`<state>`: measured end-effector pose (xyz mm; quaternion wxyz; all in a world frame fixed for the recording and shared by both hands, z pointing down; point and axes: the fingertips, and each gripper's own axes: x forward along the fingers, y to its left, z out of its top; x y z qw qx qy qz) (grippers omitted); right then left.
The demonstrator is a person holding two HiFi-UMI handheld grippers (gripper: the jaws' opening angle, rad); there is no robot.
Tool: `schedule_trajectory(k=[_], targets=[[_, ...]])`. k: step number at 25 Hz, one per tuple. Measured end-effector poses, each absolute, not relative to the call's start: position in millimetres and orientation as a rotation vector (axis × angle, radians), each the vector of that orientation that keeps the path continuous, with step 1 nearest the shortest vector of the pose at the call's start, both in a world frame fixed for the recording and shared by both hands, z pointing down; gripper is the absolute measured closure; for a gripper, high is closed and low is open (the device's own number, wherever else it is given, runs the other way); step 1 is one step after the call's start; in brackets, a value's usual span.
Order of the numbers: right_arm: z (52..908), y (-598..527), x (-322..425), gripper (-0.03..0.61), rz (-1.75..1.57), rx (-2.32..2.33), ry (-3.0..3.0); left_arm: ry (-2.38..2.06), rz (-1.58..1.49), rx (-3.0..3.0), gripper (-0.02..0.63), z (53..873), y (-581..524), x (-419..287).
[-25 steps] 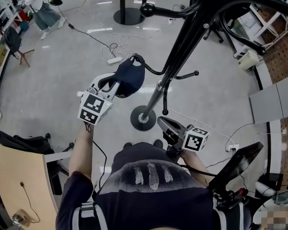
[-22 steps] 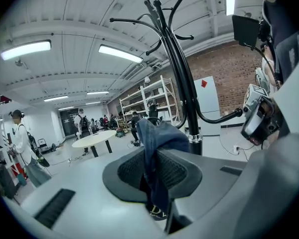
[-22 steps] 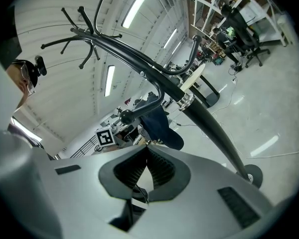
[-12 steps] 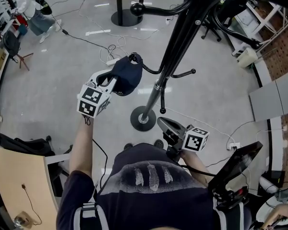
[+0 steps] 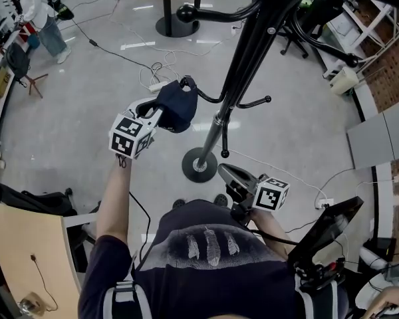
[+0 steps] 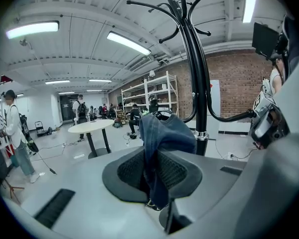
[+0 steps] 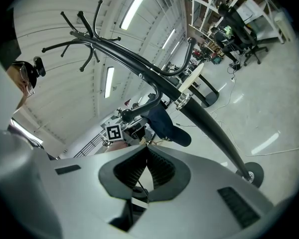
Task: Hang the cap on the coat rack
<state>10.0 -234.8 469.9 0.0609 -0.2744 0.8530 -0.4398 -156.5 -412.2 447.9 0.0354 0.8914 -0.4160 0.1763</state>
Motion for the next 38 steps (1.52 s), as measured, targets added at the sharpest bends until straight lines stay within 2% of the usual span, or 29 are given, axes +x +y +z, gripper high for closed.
schedule_trajectory(k=[38], targets=[[468.4,-236.0,13.8,0.573,-1.323,-0.854,2.561,-1.18,0.584,2.719,0.548,474.8,-413.3,-126.6]])
